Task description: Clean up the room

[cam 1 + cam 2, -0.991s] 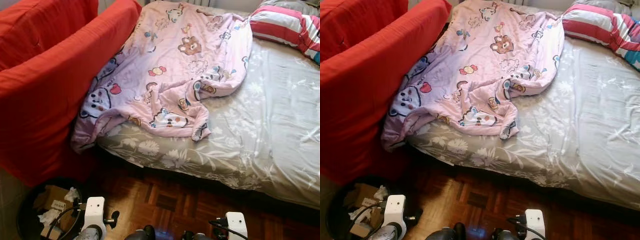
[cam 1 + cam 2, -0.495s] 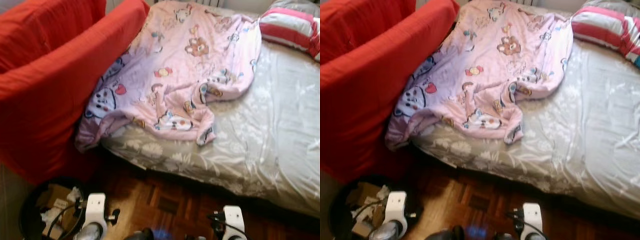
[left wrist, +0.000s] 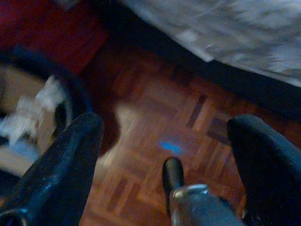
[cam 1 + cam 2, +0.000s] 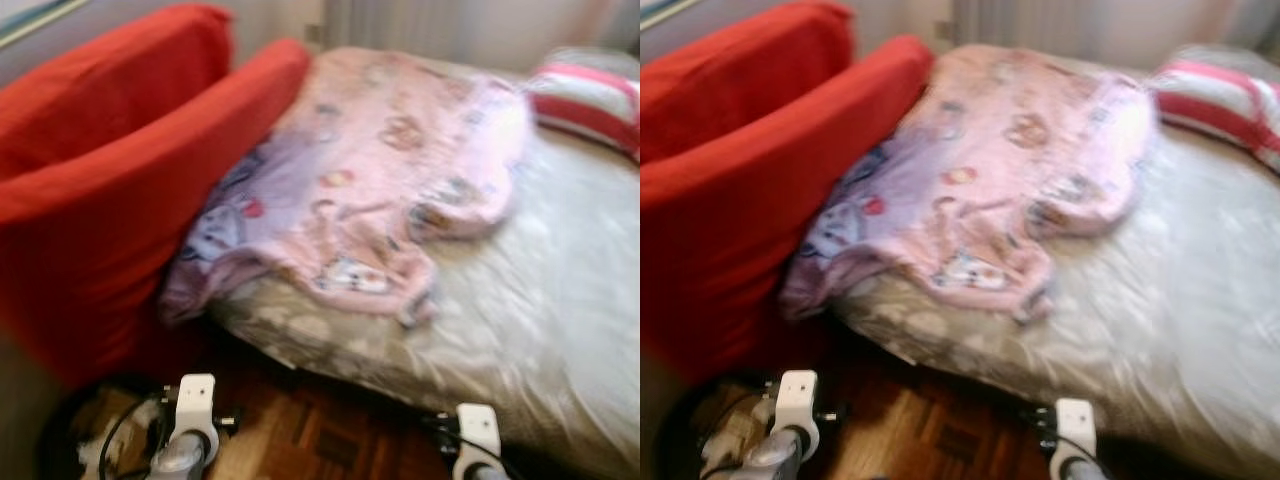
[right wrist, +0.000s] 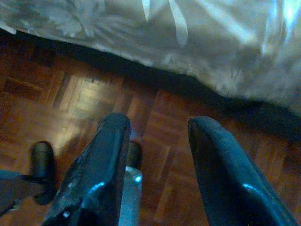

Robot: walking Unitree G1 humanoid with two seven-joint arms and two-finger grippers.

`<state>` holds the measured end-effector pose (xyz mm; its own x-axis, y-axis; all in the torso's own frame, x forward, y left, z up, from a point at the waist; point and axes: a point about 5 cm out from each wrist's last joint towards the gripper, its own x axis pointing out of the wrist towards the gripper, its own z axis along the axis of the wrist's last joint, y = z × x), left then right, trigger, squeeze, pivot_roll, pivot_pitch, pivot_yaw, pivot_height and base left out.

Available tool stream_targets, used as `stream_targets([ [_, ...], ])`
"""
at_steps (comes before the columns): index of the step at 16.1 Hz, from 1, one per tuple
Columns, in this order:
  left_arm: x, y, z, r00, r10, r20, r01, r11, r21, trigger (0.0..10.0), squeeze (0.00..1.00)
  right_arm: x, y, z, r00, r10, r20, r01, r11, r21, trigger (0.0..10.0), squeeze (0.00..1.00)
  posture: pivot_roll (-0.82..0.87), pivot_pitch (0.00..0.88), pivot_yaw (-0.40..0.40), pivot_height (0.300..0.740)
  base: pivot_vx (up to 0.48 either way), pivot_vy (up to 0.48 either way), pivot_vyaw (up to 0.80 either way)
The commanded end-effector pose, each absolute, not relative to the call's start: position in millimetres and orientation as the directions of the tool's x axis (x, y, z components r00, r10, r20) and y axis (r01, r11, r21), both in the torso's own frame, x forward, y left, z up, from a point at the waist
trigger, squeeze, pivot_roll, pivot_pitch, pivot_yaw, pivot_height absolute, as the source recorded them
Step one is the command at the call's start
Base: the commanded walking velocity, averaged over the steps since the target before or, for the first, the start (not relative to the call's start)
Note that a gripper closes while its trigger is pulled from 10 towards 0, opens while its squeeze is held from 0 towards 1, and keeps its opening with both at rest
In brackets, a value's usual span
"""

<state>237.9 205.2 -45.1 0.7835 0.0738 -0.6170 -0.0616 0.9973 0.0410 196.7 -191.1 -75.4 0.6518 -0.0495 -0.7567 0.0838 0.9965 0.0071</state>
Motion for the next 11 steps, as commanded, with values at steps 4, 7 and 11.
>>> stream_targets([
  [4, 218.4, 217.6, -56.4, 0.732, 0.107, -0.673, -0.092, 0.994, 0.059, 10.0, 0.0, 190.7, -180.6, -79.5, 0.646, -0.023, -0.763, 0.085, 0.995, 0.042, 10.0, 0.0, 0.16, 0.15, 0.011, 0.74, 0.259, 0.0, 0.8],
  [7, 215.4, 217.4, -58.3, 0.727, 0.104, -0.679, -0.085, 0.995, 0.06, 10.0, 0.0, 187.4, -181.1, -81.1, 0.641, -0.031, -0.767, 0.109, 0.993, 0.05, 10.0, 0.0, 0.16, 0.15, 0.012, 0.74, 0.259, 0.0, 0.15],
  [11, 213.8, 216.2, -59.4, 0.724, 0.097, -0.683, -0.078, 0.995, 0.059, 10.0, 0.0, 186.5, -182.0, -81.3, 0.642, -0.036, -0.766, 0.115, 0.992, 0.049, 10.0, 0.0, 0.16, 0.145, 0.01, 0.74, 0.26, 0.0, 0.0],
])
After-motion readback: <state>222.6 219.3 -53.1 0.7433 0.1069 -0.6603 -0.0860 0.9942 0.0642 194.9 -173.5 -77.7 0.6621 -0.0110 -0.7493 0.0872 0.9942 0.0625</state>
